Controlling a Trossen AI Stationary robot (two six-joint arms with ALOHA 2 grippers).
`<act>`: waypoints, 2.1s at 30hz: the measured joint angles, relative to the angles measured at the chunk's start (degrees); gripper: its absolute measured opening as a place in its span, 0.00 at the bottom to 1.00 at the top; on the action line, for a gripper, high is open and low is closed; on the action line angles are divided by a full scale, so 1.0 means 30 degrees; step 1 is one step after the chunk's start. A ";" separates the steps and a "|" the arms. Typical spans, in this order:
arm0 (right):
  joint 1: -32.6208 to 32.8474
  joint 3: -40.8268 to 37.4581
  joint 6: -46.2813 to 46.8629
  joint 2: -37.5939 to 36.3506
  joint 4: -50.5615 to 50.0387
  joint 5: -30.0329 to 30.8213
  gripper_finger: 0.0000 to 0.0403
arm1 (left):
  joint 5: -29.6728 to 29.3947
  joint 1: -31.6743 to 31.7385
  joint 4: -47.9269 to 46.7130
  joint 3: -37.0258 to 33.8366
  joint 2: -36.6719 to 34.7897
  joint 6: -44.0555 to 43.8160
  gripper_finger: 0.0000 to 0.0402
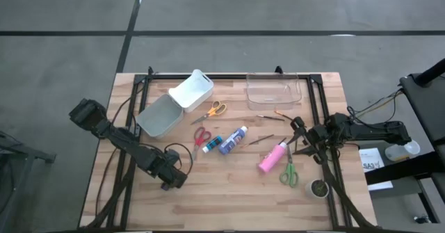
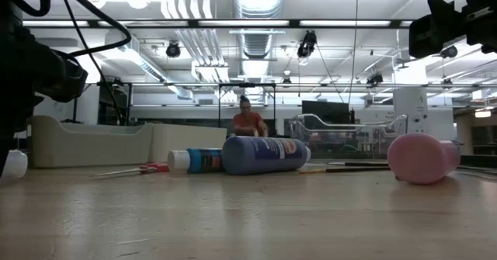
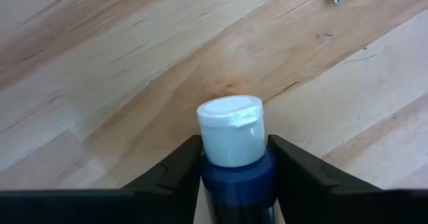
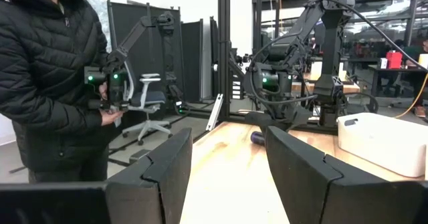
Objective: Pick & Place Paint Supplies
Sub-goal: Put the dark blue paint bottle into the gray bin
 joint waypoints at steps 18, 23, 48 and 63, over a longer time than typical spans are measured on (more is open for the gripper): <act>0.0004 -0.0004 0.0000 -0.0022 -0.0006 0.0000 0.47 | 0.0018 0.0007 0.0337 -0.0029 -0.0610 -0.0203 0.39; -0.0004 0.0002 0.0000 -0.0022 -0.0005 0.0000 0.47 | 0.0022 0.0144 0.0016 -0.0021 -0.1554 -0.0212 0.39; 0.0003 -0.0004 0.0000 -0.0015 0.0000 0.0000 0.47 | -0.2200 0.7287 -0.4136 0.0826 -0.9763 0.0594 0.39; 0.0001 -0.0004 0.0000 -0.0015 0.0000 0.0000 0.47 | -0.2871 1.4233 -1.2124 0.4348 -0.9727 0.0435 0.39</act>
